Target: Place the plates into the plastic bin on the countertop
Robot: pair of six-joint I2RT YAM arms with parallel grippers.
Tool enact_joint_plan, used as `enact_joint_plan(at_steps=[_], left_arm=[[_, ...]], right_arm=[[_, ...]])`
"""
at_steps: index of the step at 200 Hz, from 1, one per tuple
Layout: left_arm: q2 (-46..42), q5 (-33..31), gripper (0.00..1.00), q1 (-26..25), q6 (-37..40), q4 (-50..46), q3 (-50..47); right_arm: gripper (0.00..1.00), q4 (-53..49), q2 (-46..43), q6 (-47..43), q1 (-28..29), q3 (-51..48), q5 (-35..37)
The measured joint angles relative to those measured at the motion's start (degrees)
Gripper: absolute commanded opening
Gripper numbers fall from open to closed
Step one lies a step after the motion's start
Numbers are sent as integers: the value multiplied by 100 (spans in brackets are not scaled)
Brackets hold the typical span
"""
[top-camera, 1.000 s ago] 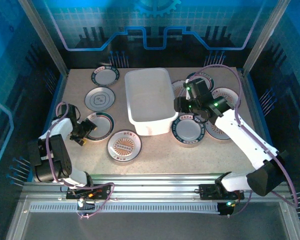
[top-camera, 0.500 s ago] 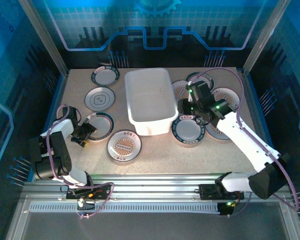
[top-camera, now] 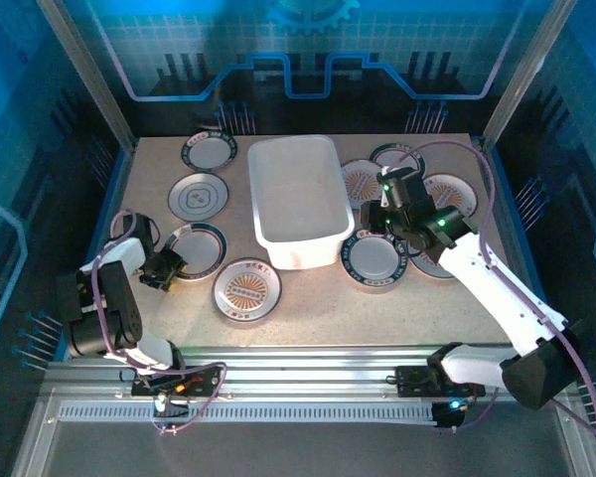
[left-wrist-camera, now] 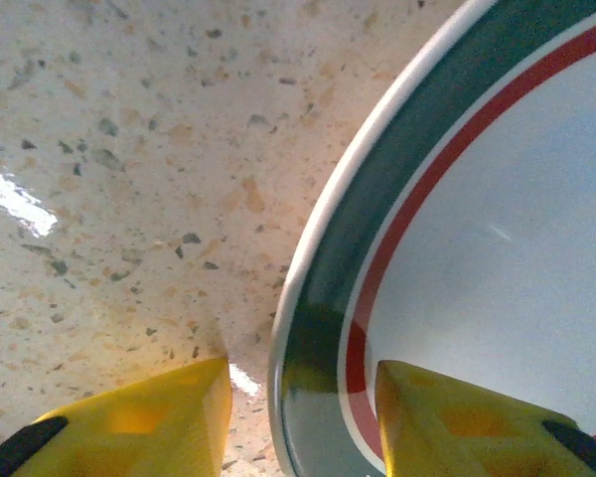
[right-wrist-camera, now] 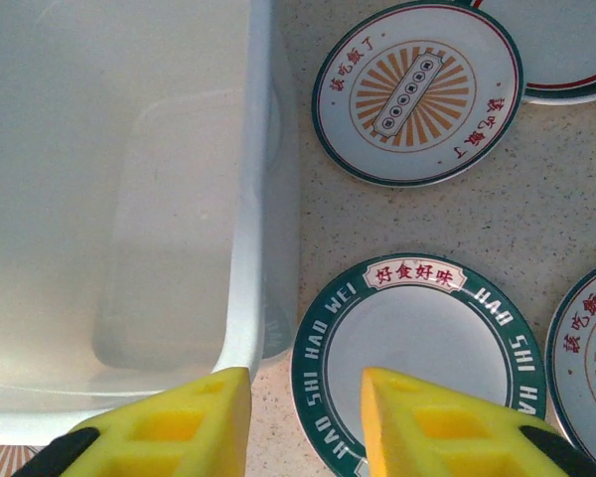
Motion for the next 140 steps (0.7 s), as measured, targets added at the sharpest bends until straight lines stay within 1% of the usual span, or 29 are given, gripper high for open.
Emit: enact_joint_plan(at_steps=[24,110,140], left_arm=[[2,13,33,15,0,35,-4],[37,212,23,9,2,271,-9],[-50,310,15,9,4,356,-44]], right_arm=[[35,-4,-17,0,7,0,24],[34,-70,-76,85,103,-2,170],[34,-72,-81,87,133,-2,190]])
